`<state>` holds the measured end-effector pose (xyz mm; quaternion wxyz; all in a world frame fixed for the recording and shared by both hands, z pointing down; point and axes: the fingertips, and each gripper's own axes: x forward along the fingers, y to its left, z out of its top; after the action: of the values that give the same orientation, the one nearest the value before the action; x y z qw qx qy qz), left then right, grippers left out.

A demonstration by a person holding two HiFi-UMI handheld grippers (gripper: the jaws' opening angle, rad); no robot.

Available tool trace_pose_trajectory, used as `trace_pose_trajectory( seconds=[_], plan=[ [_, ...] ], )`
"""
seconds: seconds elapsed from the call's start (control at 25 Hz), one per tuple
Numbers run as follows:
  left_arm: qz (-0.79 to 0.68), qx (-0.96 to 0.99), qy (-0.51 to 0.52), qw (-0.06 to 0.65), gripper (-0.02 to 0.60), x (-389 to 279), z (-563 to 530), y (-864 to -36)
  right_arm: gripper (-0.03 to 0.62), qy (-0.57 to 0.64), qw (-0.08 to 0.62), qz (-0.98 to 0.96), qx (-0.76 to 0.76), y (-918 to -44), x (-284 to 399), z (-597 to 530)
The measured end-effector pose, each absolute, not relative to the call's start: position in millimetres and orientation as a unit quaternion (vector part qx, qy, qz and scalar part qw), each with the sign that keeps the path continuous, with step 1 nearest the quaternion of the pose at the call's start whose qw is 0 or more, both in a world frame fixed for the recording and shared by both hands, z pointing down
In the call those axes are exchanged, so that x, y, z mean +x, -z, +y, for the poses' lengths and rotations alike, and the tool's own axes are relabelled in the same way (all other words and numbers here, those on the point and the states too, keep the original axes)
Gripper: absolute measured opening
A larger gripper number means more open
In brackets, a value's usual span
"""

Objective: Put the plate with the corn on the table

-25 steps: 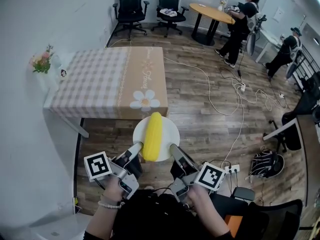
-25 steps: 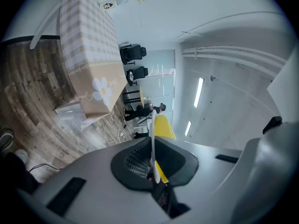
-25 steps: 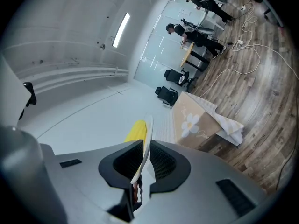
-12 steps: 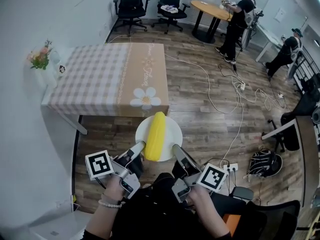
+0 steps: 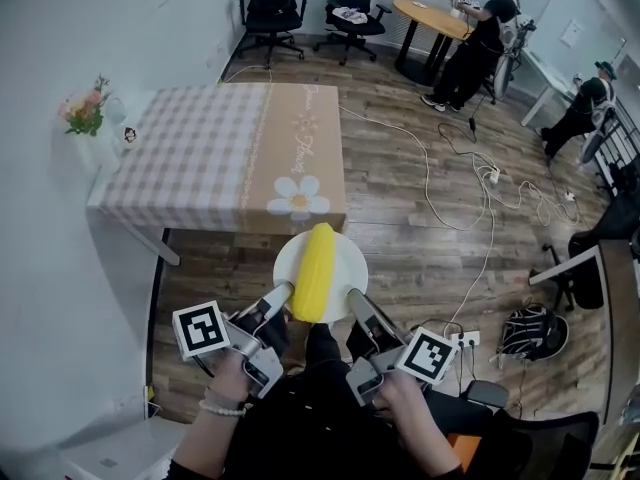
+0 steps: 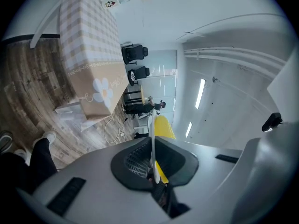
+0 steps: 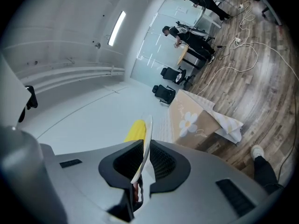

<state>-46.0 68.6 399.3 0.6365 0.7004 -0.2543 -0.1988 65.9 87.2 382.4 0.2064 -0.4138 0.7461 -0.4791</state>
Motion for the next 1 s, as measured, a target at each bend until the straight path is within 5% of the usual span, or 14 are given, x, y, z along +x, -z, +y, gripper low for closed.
trace_pose_trajectory(
  seconds=[1.0],
  plan=[
    [-0.304, 0.678, 0.252, 0.621, 0.025, -33.1, -101.8, -397.7, 0.067, 0.495, 0.175, 0.781, -0.339, -379.4, 78.4, -103.1]
  ],
)
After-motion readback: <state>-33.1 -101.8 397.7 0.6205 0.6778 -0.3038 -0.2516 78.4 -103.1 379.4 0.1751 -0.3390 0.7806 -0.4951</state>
